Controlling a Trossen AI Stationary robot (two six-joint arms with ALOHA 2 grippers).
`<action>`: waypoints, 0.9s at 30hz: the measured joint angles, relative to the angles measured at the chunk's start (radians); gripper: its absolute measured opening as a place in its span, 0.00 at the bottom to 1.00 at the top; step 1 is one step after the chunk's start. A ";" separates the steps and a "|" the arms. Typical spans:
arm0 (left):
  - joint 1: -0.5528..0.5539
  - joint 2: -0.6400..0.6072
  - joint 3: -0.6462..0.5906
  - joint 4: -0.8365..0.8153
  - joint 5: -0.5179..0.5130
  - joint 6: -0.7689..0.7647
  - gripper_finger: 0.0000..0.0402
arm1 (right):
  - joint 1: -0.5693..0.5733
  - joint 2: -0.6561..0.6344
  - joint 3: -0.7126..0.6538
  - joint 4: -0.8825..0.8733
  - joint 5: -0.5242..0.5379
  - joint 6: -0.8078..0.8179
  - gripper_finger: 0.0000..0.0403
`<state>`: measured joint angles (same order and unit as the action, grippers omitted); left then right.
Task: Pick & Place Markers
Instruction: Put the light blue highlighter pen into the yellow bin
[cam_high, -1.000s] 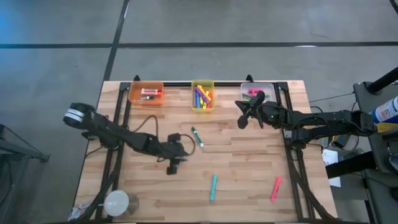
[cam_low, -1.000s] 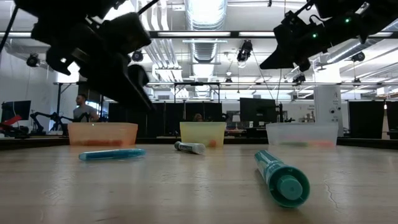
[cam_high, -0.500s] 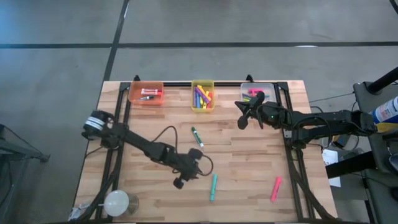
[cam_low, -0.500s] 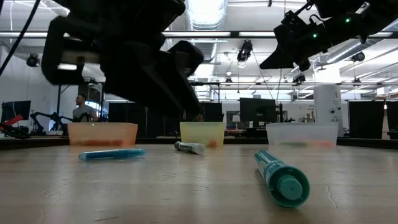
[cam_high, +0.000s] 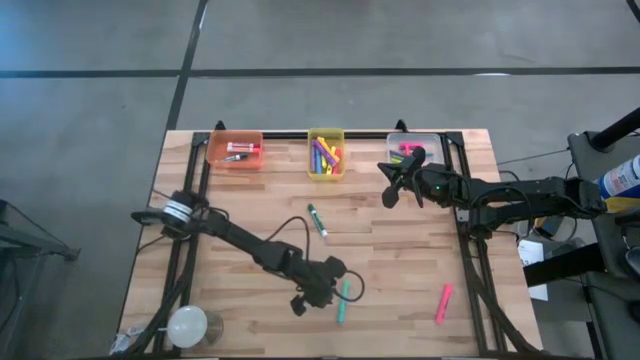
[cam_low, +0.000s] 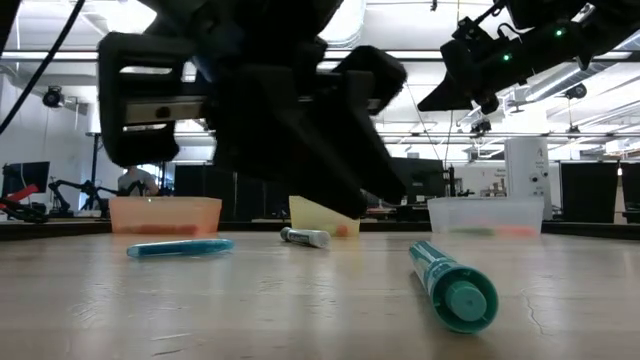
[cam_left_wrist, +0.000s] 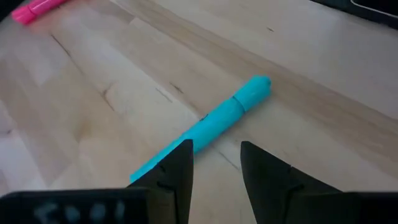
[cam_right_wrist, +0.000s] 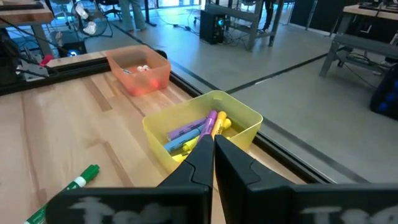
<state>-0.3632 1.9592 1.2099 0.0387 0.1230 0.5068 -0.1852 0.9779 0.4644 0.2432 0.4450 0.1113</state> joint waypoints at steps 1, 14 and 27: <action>0.000 0.012 0.014 -0.002 0.001 -0.011 0.32 | 0.000 0.000 0.000 0.000 0.000 0.000 0.02; -0.001 0.142 0.141 -0.014 0.048 -0.002 0.32 | 0.000 0.000 -0.002 -0.003 0.000 0.000 0.02; 0.019 0.161 0.178 -0.211 0.044 -0.022 0.31 | 0.000 0.000 -0.007 -0.003 -0.001 0.001 0.02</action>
<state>-0.3445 2.1202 1.3876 -0.1722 0.1675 0.4845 -0.1852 0.9779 0.4578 0.2400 0.4442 0.1120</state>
